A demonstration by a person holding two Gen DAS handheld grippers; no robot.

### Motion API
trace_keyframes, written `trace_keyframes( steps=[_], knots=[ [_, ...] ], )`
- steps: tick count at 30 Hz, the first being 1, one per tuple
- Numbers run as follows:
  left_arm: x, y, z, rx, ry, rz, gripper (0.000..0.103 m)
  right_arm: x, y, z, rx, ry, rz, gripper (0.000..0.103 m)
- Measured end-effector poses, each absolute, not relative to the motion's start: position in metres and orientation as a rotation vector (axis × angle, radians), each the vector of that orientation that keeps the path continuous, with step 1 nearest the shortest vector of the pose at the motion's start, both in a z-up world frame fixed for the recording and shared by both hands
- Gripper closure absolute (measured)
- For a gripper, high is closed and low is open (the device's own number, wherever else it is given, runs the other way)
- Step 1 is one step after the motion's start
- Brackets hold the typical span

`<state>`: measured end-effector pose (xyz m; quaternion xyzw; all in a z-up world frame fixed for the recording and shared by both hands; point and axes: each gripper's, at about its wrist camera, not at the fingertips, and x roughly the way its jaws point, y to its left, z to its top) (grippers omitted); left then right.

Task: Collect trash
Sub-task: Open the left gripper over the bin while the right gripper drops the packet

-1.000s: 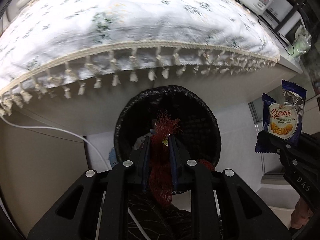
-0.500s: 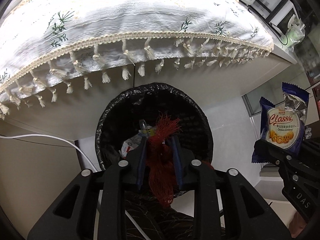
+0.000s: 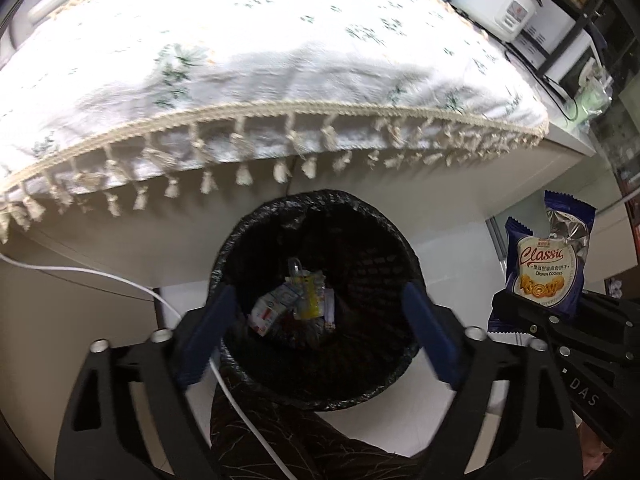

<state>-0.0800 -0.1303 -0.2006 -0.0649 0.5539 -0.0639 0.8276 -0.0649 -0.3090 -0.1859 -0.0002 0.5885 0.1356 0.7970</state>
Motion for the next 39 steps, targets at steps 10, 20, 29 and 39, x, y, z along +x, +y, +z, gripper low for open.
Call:
trace_keyframes(
  steps=[10,20,29,39],
  knots=[
    [-0.087,-0.092,-0.183,-0.159,1.130,-0.017,0.006,-0.051,-0.283,-0.193,-0.029,1.253,0.346,0.090],
    [-0.089,-0.059,-0.183,-0.192,1.135,0.063,0.006,-0.042,-0.250,-0.213,-0.076,1.285,0.404,0.090],
    [-0.087,-0.041,-0.187,-0.206,1.144,0.090,0.006,-0.032,-0.237,-0.224,-0.095,1.299,0.403,0.085],
    [-0.081,-0.043,-0.196,-0.198,1.165,0.087,0.006,-0.022,-0.241,-0.227,-0.090,1.280,0.372,0.050]
  ],
)
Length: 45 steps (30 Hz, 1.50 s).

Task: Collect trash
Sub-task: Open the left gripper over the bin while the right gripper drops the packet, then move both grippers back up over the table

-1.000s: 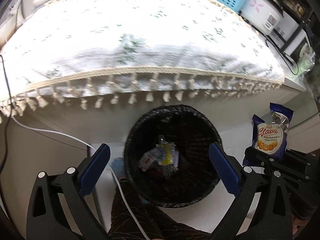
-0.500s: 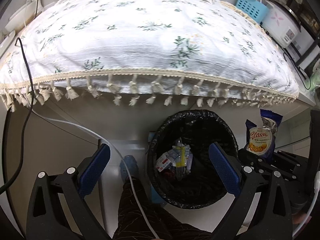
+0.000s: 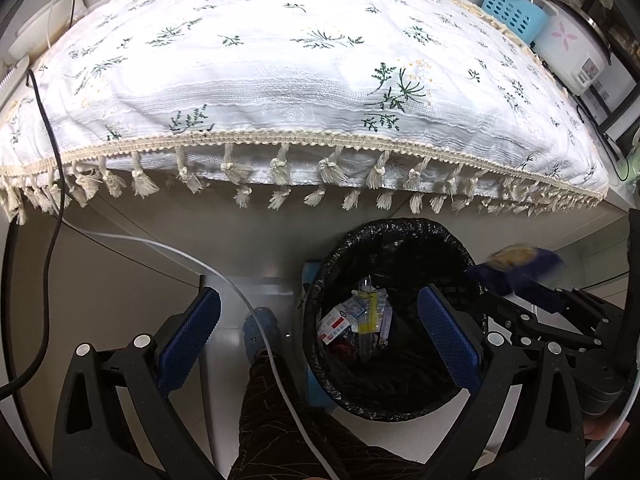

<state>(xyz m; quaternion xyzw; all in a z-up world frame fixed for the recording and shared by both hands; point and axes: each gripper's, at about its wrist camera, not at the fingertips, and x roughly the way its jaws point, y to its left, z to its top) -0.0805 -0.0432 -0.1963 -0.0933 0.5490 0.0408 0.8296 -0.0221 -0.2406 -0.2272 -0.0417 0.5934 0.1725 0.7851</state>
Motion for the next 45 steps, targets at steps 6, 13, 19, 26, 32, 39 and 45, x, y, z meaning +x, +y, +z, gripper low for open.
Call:
trace_keyframes(
  steps=[6,13,19,26,32,39,45],
  knots=[
    [-0.078,-0.049,-0.200,-0.184,1.175,0.069,0.006,-0.020,-0.250,-0.220,-0.112,1.246,0.353,0.028],
    [-0.076,-0.054,-0.197,-0.181,1.171,0.063,0.006,-0.023,-0.257,-0.205,-0.130,1.205,0.324,0.012],
    [-0.075,-0.050,-0.188,-0.187,1.165,0.085,0.006,-0.023,-0.264,-0.180,-0.127,1.163,0.309,0.008],
    [-0.072,-0.040,-0.164,-0.214,1.126,0.094,0.006,-0.018,-0.276,-0.145,-0.088,1.099,0.295,0.008],
    [-0.074,-0.035,-0.138,-0.236,1.070,0.094,0.006,-0.014,-0.282,-0.115,-0.069,1.030,0.301,0.008],
    [-0.070,-0.028,-0.109,-0.262,1.032,0.123,0.006,-0.005,-0.282,-0.079,-0.069,0.935,0.316,0.008],
    [-0.059,-0.024,-0.084,-0.256,0.987,0.126,0.006,0.010,-0.277,-0.055,-0.058,0.875,0.326,0.008]
  ],
)
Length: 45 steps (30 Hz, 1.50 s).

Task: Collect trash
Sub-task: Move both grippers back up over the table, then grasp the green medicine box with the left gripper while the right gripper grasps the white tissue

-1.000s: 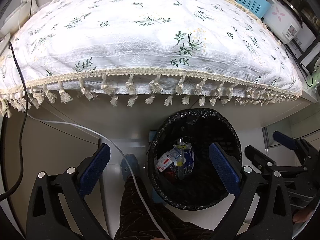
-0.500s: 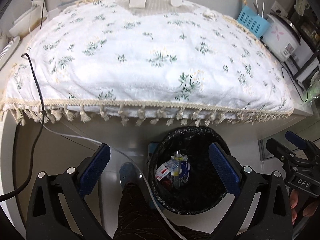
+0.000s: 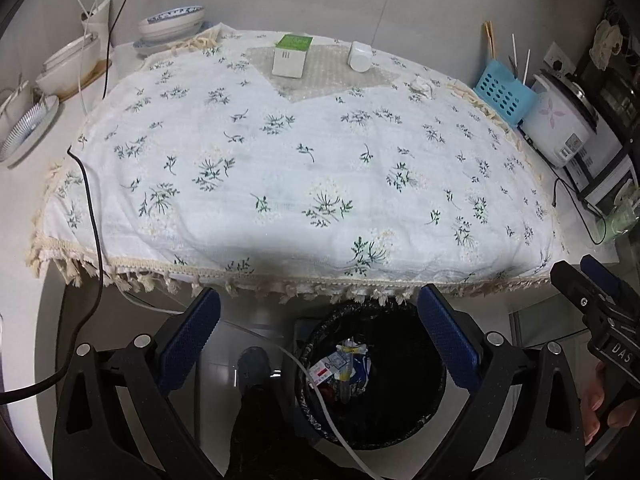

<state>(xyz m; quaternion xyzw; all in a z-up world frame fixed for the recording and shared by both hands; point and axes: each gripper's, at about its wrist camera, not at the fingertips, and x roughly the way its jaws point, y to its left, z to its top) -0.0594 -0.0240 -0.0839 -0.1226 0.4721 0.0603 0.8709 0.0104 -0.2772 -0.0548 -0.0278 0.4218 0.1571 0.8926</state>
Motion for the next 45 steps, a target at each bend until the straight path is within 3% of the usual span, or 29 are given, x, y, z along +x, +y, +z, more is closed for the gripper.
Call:
trace_keyframes(
  steps=[21,40,45],
  knots=[
    [0.043,0.022,-0.035,-0.227,0.931,0.079,0.007,0.088,-0.235,-0.018,-0.056,0.825,0.288,0.008],
    [0.161,0.068,-0.036,-0.223,0.955,0.076,0.006,0.204,-0.202,-0.019,-0.058,0.856,0.259,0.008],
    [0.193,0.082,-0.040,-0.229,0.964,0.088,0.006,0.239,-0.195,-0.030,-0.058,0.882,0.257,0.012]
  ],
)
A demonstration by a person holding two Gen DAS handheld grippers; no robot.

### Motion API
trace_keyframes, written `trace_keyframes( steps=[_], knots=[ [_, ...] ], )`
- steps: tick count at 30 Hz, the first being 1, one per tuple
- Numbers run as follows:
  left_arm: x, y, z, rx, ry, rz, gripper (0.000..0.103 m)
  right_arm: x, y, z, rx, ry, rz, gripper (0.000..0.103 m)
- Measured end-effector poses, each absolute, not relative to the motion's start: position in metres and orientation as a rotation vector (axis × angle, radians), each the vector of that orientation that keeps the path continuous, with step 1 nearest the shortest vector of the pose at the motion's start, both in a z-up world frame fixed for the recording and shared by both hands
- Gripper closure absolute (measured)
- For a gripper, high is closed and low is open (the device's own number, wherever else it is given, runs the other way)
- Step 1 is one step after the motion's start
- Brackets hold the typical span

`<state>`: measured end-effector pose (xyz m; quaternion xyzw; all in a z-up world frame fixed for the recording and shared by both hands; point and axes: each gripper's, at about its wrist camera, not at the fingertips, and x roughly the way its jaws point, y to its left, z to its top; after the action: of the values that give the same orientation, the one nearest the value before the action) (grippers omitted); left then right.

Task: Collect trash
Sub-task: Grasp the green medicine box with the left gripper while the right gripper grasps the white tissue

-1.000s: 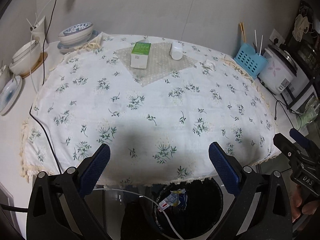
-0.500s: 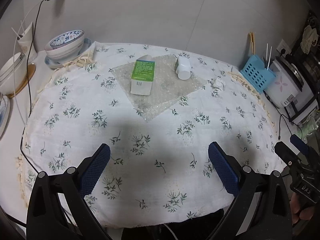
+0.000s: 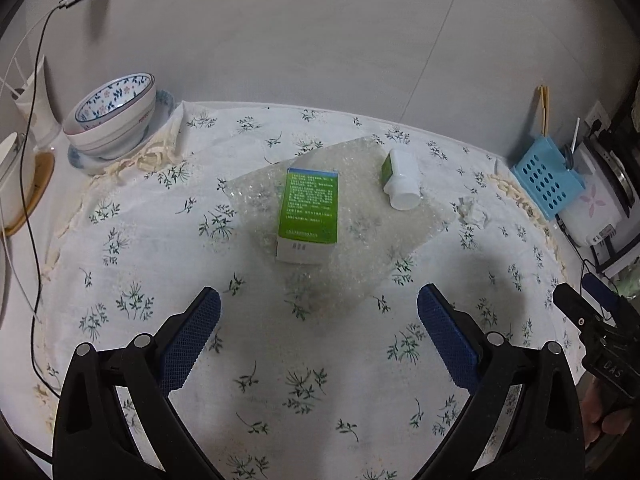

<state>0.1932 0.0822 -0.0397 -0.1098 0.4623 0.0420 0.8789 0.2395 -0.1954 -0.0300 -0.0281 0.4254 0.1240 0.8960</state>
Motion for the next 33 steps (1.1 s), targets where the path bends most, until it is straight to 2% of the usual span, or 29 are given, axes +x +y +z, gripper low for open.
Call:
trace_keyframes(
  steps=[12,18,22,29,33],
  knots=[
    [0.262,0.102,-0.066,-0.232,1.019,0.080,0.006,0.311,-0.180,-0.059,-0.059,0.938,0.259,0.019],
    [0.284,0.103,-0.081,-0.218,1.049,0.079,0.007,0.348,-0.183,-0.080,-0.036,0.982,0.238,0.024],
    [0.296,0.102,-0.092,-0.208,1.069,0.077,0.008,0.371,-0.186,-0.097,-0.004,1.021,0.225,0.031],
    [0.307,0.105,-0.105,-0.220,1.091,0.072,0.017,0.392,-0.187,-0.114,0.033,1.052,0.225,0.041],
    [0.312,0.107,-0.108,-0.225,1.102,0.074,0.023,0.402,-0.184,-0.120,0.061,1.075,0.228,0.050]
  ],
)
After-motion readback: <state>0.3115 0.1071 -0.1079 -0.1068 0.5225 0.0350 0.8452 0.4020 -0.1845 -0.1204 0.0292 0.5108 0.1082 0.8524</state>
